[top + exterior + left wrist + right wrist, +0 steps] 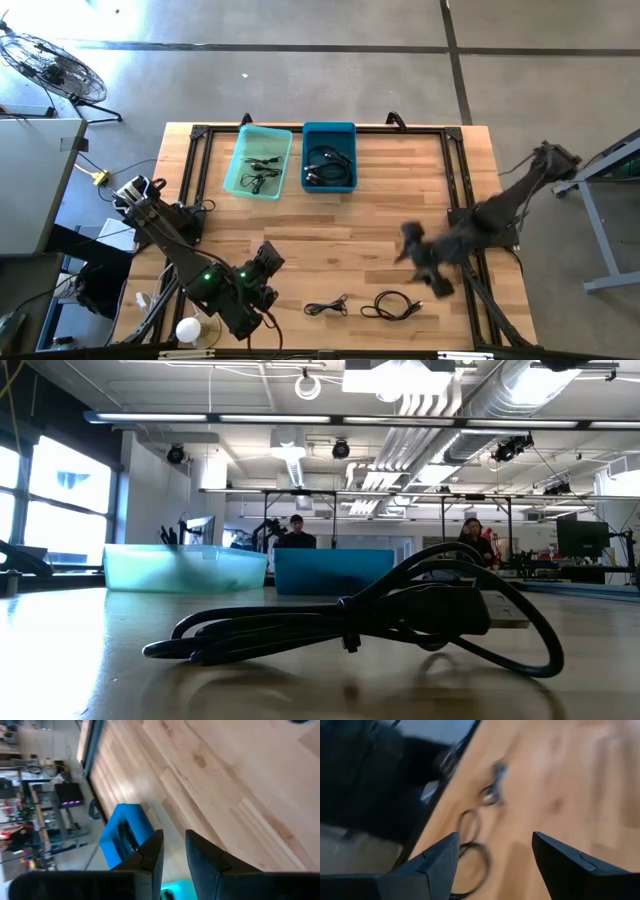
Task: Pick & Place USB Port
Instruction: Put the black HDMI cable into the blue bin
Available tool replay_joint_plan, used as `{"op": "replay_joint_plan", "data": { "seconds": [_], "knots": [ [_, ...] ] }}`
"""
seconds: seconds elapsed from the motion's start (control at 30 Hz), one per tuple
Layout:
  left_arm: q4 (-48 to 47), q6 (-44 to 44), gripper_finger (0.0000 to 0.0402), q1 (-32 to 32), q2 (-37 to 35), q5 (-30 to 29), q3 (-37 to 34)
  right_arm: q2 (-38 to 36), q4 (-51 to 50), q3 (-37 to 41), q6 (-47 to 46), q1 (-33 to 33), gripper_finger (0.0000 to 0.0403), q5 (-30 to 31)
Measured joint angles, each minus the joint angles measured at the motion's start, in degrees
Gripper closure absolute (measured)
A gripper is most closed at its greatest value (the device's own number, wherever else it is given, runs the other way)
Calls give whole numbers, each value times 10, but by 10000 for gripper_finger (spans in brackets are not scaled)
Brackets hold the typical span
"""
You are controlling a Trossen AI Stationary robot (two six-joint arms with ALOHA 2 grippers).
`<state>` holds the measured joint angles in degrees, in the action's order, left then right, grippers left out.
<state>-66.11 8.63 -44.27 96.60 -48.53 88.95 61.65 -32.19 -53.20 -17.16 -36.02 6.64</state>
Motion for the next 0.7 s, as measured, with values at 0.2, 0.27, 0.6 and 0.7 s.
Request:
{"op": "replay_joint_plan", "data": {
  "seconds": [0.2,0.27,0.6,0.7],
  "knots": [
    [1,-2,324,0,0,12,0,110,101,46,-9,-63,185,17],
    [1,-2,324,0,0,13,0,147,108,47,-6,-68,196,17],
    [0,-1,324,0,0,15,0,246,111,46,-47,-67,244,-40],
    [0,-1,324,0,0,15,0,250,112,46,-49,-67,258,-34]
  ]
}}
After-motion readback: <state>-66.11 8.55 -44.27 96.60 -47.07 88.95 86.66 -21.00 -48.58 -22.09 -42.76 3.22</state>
